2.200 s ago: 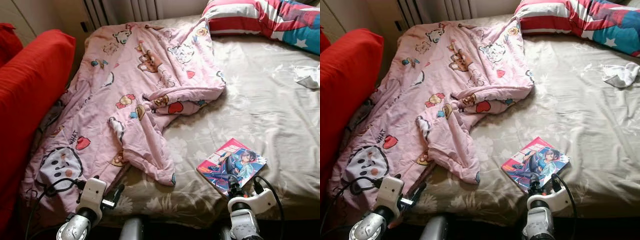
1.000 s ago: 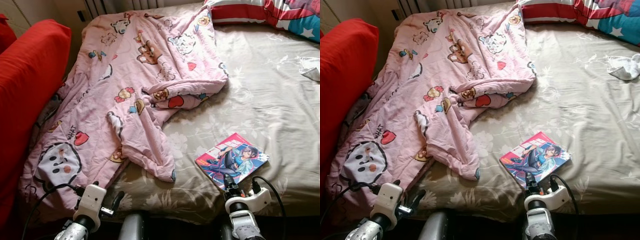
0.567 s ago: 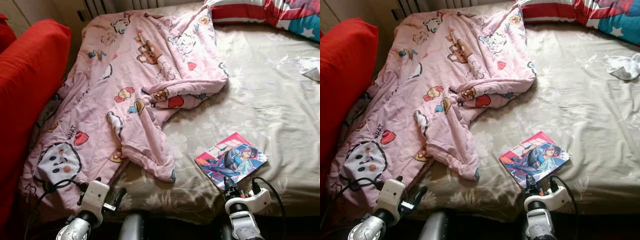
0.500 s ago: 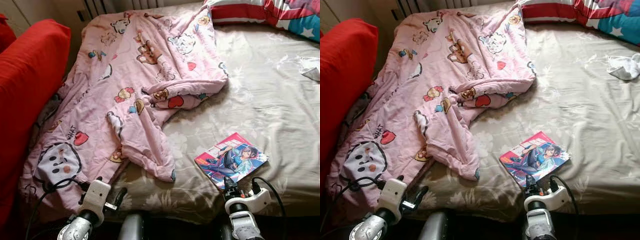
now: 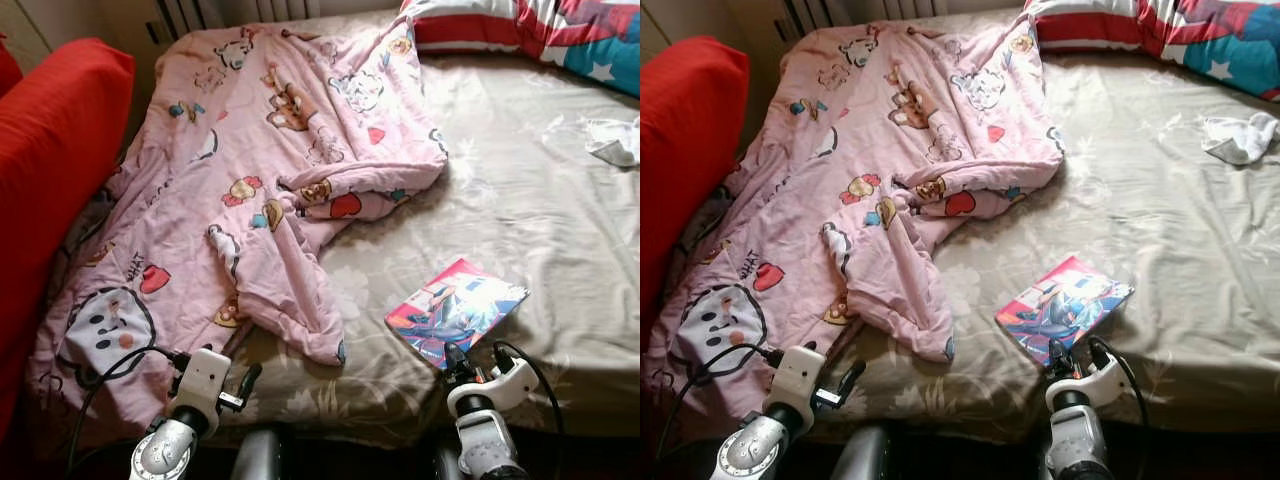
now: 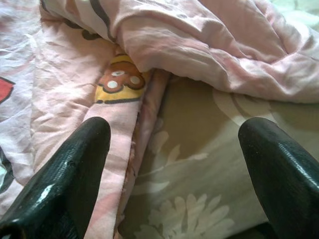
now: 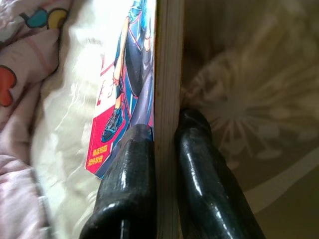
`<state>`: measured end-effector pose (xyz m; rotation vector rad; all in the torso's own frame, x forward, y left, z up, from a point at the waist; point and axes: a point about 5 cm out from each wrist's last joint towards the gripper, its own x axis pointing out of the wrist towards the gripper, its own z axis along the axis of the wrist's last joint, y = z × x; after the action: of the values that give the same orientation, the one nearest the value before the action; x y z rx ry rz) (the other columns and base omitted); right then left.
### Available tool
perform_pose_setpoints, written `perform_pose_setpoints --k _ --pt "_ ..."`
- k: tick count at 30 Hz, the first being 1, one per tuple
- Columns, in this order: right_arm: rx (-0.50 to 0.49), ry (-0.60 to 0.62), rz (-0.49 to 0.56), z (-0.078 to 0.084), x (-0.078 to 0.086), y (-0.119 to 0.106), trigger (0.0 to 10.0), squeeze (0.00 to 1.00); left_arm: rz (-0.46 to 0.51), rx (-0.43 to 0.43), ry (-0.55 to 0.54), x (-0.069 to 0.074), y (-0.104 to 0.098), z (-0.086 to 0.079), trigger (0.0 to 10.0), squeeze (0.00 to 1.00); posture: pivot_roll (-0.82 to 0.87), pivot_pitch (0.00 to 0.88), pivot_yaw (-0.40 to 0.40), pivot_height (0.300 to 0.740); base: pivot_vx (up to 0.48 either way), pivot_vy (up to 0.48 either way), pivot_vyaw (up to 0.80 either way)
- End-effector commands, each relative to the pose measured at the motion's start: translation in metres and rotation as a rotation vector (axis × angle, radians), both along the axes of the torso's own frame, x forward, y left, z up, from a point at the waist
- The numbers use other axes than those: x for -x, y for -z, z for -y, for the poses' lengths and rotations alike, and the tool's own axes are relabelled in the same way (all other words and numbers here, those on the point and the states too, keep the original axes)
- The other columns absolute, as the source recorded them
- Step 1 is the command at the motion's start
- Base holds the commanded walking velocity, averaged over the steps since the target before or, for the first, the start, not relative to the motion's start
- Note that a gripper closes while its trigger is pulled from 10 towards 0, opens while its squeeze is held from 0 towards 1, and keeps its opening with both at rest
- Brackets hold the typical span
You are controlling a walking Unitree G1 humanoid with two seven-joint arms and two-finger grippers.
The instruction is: Clean up the room
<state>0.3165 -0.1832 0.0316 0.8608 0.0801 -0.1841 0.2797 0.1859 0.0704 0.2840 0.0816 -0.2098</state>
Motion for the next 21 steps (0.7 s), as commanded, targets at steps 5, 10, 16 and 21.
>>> perform_pose_setpoints --k 5,10,16,21 --pt "0.123 0.128 -0.008 0.014 0.02 0.007 0.0 0.0 -0.032 -0.005 -0.035 0.003 0.013 -0.005 10.0 0.0 0.06 0.201 0.046 0.605 0.0 0.0 0.0" --pt "0.19 0.145 -0.042 0.008 0.041 0.018 0.0 0.0 -0.029 0.003 -0.041 0.001 0.016 -0.002 10.0 0.0 0.05 0.192 0.032 0.605 0.0 0.0 0.0" --pt "0.231 0.104 -0.035 -0.002 0.044 0.016 0.0 0.0 -0.026 0.004 -0.045 -0.001 0.018 -0.001 10.0 0.0 0.04 0.184 0.022 0.605 0.0 0.0 0.0" --pt "0.394 0.007 0.01 -0.013 0.038 0.002 0.0 0.0 -0.015 0.009 -0.056 -0.003 0.018 -0.002 10.0 0.0 0.04 0.178 0.015 0.605 0.0 0.0 0.0"
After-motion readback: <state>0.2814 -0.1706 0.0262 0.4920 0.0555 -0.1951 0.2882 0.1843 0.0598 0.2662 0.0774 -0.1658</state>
